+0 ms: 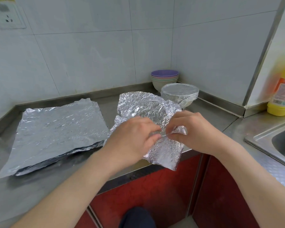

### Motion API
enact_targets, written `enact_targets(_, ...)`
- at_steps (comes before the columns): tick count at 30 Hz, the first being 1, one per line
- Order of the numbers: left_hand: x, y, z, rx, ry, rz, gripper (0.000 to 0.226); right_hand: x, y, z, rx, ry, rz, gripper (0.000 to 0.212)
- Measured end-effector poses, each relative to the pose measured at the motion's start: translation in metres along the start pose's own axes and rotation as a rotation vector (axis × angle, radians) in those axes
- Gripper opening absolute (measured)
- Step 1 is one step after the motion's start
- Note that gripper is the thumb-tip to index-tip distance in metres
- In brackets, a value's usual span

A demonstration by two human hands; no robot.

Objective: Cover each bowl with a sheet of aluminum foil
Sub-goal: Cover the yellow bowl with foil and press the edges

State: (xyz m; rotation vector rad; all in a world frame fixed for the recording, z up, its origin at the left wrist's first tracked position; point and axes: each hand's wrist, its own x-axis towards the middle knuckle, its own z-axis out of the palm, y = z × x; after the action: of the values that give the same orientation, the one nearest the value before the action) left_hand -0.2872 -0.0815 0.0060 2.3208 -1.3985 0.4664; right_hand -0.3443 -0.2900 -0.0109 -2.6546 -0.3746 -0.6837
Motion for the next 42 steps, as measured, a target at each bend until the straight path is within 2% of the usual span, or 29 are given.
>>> enact_targets(5, 0.007, -0.013, -0.021, -0.216, -0.042, -0.149, 0.01, 0.002, -0.016, -0.004, 0.143, 0.085, 0.02, 0.006)
enact_targets(9, 0.004, -0.018, -0.008, -0.261, -0.091, -0.129, 0.009, 0.006, -0.029, 0.013, 0.107, 0.078, 0.004, 0.006)
enact_targets(13, 0.001, -0.025, -0.002, -0.258, -0.045, -0.097, 0.01, 0.004, -0.029, 0.018, 0.067, 0.042, 0.001, 0.007)
enact_targets(17, 0.0, -0.027, 0.003, -0.176, -0.03, -0.007, 0.011, 0.007, -0.029, 0.022, -0.038, 0.008, -0.084, 0.005)
enact_targets(22, 0.001, -0.03, 0.009, 0.063, -0.044, 0.139, 0.035, 0.008, -0.023, 0.03, -0.103, 0.024, -0.144, 0.01)
enact_targets(25, 0.0, -0.025, 0.017, 0.128, -0.029, 0.167, 0.037, 0.007, -0.018, 0.028, -0.102, 0.004, -0.161, 0.01)
enact_targets(28, 0.002, -0.014, 0.012, 0.028, -0.05, 0.079, 0.032, 0.006, -0.012, 0.016, -0.05, -0.026, -0.115, 0.006)
enact_targets(31, 0.007, -0.015, -0.006, -0.119, -0.066, -0.057, 0.021, 0.004, -0.007, 0.002, 0.002, -0.055, -0.02, 0.014)
enact_targets(34, 0.007, -0.024, -0.016, -0.206, -0.094, -0.129, 0.016, 0.003, -0.011, -0.003, 0.136, 0.001, 0.046, 0.015)
enact_targets(37, 0.001, -0.027, -0.01, -0.228, -0.124, -0.116, 0.015, 0.005, -0.023, 0.001, 0.212, 0.052, 0.083, 0.007)
enact_targets(42, -0.004, -0.035, 0.002, -0.192, -0.038, -0.003, 0.016, 0.006, -0.031, 0.016, 0.147, -0.018, 0.055, 0.007)
